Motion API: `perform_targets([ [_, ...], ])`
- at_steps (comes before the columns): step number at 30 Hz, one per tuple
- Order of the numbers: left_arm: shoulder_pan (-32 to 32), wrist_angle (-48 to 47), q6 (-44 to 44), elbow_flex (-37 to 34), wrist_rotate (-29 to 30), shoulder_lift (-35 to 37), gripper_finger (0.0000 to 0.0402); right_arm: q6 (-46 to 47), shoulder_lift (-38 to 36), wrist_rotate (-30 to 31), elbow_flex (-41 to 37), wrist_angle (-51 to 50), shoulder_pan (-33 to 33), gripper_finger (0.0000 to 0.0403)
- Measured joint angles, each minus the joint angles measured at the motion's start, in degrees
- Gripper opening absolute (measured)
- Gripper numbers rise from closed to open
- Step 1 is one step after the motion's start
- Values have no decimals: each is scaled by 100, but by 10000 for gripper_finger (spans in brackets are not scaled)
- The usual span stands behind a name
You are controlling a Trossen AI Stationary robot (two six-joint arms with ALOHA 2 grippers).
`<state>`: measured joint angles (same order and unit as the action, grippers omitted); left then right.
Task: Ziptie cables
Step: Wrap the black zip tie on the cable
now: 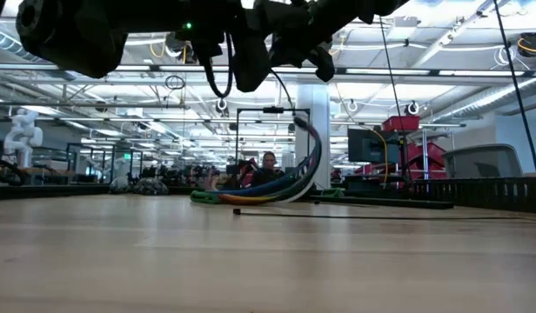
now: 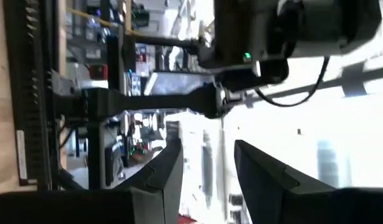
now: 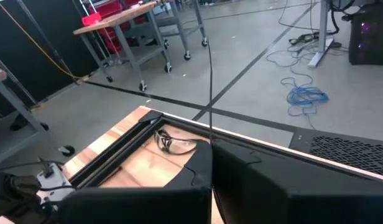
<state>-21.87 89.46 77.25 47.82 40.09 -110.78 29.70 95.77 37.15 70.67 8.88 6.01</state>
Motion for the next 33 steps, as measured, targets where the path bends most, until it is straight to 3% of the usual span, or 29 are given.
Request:
perform_targets([
  [6,-113,6,-608,-194,-350,268,141,-18,0,-23,0,-6,-49,0],
  [13,-182,10,-2032,-1578,879,1648,141,-18,0,-133,2,-120,-44,0],
  [19,-382,4,-2270,-2592,1754,2665,141,462,20,-153,9,-881,-69,0],
  [26,-404,-14,-2410,-2709,1785,2801,141,1177,124,-449,-209,-1448,-248,0],
  [33,-404,-188,-2380,-2711,1782,2793,141,2427,188,-566,-1115,-894,-687,0],
])
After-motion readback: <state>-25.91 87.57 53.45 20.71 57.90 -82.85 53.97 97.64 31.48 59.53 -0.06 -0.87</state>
